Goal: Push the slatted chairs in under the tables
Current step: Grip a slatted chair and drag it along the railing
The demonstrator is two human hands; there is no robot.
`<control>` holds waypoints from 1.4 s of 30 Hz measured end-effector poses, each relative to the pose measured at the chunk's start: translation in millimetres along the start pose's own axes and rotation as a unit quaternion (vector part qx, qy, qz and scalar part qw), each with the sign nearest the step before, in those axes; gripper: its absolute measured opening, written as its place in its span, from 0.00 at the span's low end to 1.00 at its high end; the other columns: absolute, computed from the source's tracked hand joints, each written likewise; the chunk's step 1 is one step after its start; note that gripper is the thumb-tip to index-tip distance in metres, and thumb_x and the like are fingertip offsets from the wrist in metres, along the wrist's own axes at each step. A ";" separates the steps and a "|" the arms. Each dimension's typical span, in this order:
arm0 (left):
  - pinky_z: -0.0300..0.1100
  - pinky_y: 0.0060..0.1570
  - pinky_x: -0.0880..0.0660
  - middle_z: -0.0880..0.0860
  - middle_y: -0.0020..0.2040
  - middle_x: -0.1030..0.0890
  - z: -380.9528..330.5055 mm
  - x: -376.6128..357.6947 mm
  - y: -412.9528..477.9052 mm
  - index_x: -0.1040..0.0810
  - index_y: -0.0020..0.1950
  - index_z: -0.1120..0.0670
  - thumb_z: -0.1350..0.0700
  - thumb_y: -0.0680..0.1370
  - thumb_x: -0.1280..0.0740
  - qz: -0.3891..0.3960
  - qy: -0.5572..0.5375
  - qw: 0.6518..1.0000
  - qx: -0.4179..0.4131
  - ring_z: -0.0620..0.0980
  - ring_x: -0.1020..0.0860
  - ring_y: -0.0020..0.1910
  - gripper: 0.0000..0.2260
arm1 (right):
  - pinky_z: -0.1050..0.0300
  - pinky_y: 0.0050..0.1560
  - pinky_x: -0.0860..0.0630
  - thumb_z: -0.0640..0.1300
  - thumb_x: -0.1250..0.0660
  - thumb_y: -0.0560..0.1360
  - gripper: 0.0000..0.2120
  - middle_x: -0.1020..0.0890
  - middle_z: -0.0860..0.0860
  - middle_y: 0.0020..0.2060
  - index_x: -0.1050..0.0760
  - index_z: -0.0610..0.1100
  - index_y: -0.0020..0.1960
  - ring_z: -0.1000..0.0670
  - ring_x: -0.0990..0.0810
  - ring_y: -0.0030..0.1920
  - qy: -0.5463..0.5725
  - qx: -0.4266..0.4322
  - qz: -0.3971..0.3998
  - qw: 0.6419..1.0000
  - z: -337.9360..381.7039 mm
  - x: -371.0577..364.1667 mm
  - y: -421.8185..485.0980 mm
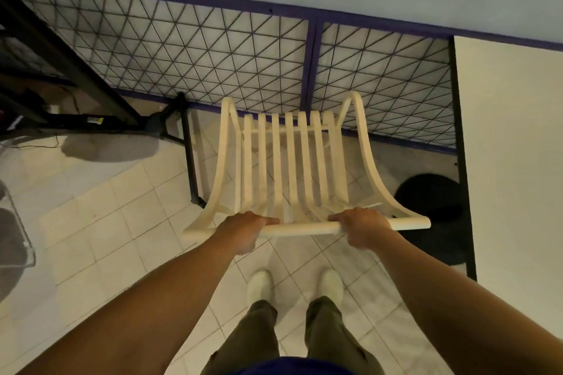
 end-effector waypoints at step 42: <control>0.49 0.56 0.21 0.52 0.68 0.24 49.1 -0.2 -6.7 0.39 0.78 0.32 0.65 0.80 0.33 -0.008 0.037 0.999 0.006 0.53 0.21 0.55 0.36 | 0.52 0.61 0.24 0.36 0.33 0.77 0.36 0.23 0.49 0.63 0.40 0.60 0.78 0.48 0.22 0.57 0.101 0.014 0.020 0.995 15.6 -35.8 -6.4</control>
Point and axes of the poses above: each hand's wrist, its own y-axis towards the middle knuckle, its own x-axis out of the back of the hand, z = x × y, the point moved 2 cm from there along y, towards the middle knuckle
